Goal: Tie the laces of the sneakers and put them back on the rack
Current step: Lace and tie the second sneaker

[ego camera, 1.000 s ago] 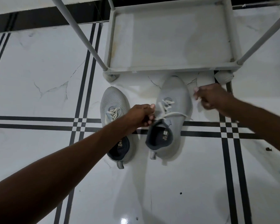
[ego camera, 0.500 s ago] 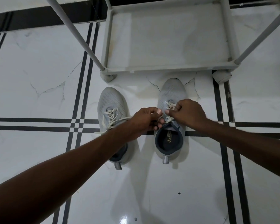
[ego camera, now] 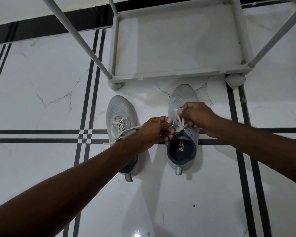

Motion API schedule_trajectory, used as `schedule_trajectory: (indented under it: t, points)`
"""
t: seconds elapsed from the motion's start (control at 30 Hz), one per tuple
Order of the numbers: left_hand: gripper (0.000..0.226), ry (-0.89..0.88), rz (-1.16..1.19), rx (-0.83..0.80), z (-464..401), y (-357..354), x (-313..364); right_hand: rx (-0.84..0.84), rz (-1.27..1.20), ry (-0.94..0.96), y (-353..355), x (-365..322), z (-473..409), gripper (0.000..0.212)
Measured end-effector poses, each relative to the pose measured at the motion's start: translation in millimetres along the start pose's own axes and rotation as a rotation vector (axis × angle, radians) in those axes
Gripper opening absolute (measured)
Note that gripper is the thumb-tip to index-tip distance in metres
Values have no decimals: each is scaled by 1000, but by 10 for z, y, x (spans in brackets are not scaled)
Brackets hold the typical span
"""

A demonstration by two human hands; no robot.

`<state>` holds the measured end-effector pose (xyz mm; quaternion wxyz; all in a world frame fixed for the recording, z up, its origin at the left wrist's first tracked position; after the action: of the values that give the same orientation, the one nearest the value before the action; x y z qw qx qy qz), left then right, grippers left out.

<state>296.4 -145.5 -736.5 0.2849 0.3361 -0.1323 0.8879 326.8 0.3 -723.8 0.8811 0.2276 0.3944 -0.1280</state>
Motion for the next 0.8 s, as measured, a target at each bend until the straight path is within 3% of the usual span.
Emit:
schedule_trajectory:
  t: [0.13,0.2,0.33,0.47,0.67,0.8]
  points:
    - [30,-6,-6,11,-18,33,-19,-321,-536,-366,-94,160,31,18]
    - [33,-6,19,-1,-29,30,-15,-400,-651,-444,-114,261,50,17]
    - [38,-16,11,-90,24,-25,-16,-468,-541,-470,-214,378,32,26]
    - [38,-15,-19,-152,91,-42,-19,-412,-347,-404,-234,387,-35,34]
    - [38,-10,20,-132,113,40,-103,-306,-195,-274,-236,376,-126,34]
    - [34,-33,-79,-7,62,158,-106,-263,-110,-179,-226,301,-94,32]
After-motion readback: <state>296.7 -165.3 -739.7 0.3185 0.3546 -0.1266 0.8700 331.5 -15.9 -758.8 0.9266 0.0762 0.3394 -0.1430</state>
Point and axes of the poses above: each hand's wrist, its own z-axis away from the middle knuckle, its own y-axis out of the back of the hand, x = y × z, the point moved 10 cm from there along -z, towards the middle knuckle, and after that the axes turned 12 degrees about x, right-handed, at the moved point
